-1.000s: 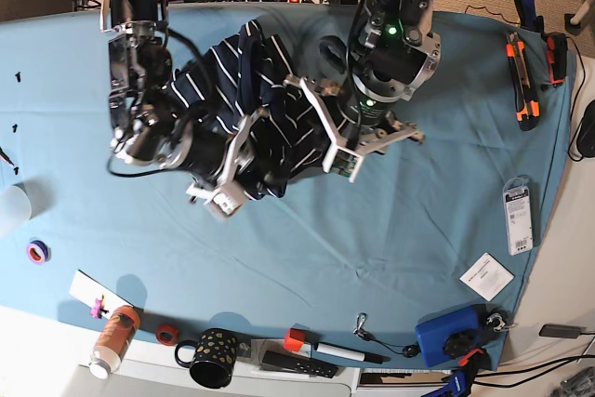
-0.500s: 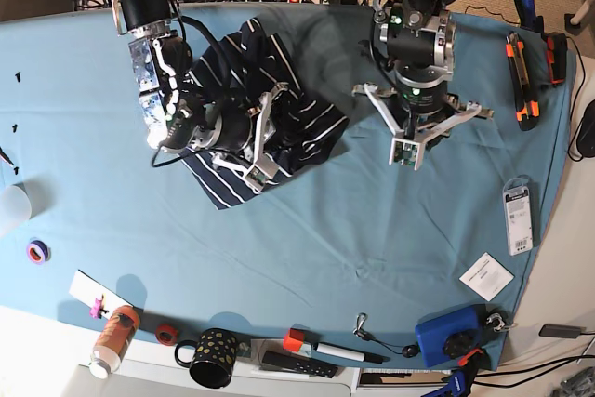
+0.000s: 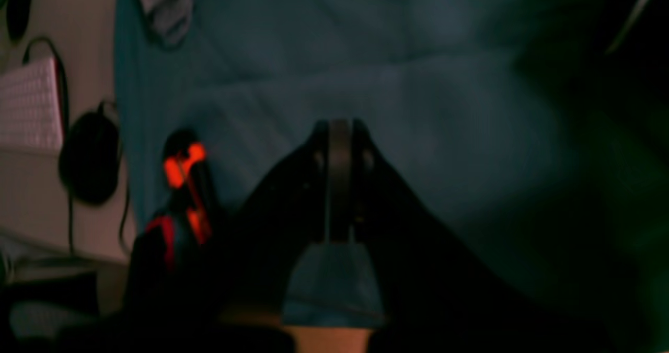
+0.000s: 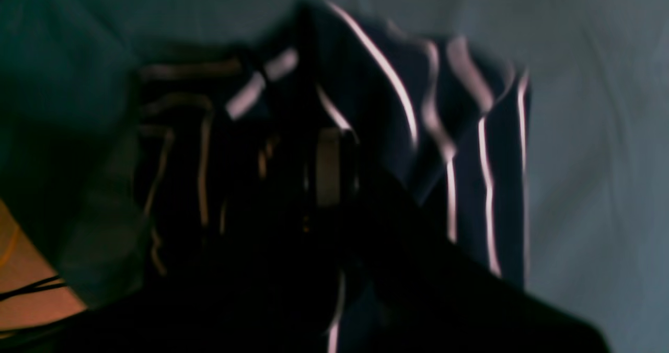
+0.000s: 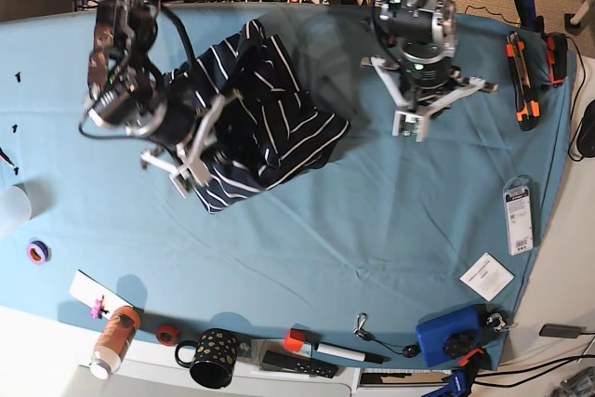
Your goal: Layout the t-shirt on the table in an organized manner, then fold the t-shirt properly
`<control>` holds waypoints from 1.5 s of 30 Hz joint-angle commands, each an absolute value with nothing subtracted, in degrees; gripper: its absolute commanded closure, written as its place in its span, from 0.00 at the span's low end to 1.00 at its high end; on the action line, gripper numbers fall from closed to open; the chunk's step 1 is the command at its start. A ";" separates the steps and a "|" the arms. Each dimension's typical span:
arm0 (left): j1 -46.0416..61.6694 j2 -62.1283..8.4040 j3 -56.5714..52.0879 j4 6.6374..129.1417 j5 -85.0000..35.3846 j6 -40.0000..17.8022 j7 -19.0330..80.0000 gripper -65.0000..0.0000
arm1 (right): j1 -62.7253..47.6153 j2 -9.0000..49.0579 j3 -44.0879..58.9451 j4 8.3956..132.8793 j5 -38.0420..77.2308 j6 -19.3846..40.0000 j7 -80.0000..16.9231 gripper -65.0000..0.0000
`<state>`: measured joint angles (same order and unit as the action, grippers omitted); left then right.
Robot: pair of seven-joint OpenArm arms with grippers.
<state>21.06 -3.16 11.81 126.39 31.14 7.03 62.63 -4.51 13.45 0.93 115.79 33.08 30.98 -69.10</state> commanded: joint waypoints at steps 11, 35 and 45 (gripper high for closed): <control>26.72 -10.28 -6.39 127.39 9.85 -0.10 61.69 1.00 | -16.53 14.11 10.31 132.11 35.35 31.03 -65.76 1.00; 25.87 -10.66 -10.31 127.44 1.85 -0.08 59.64 1.00 | -11.40 12.03 -3.70 131.57 29.93 35.73 -54.61 0.74; 29.19 -10.68 -10.33 127.59 -0.91 -6.09 63.20 1.00 | -17.28 12.08 2.92 135.00 30.74 29.67 -64.16 1.00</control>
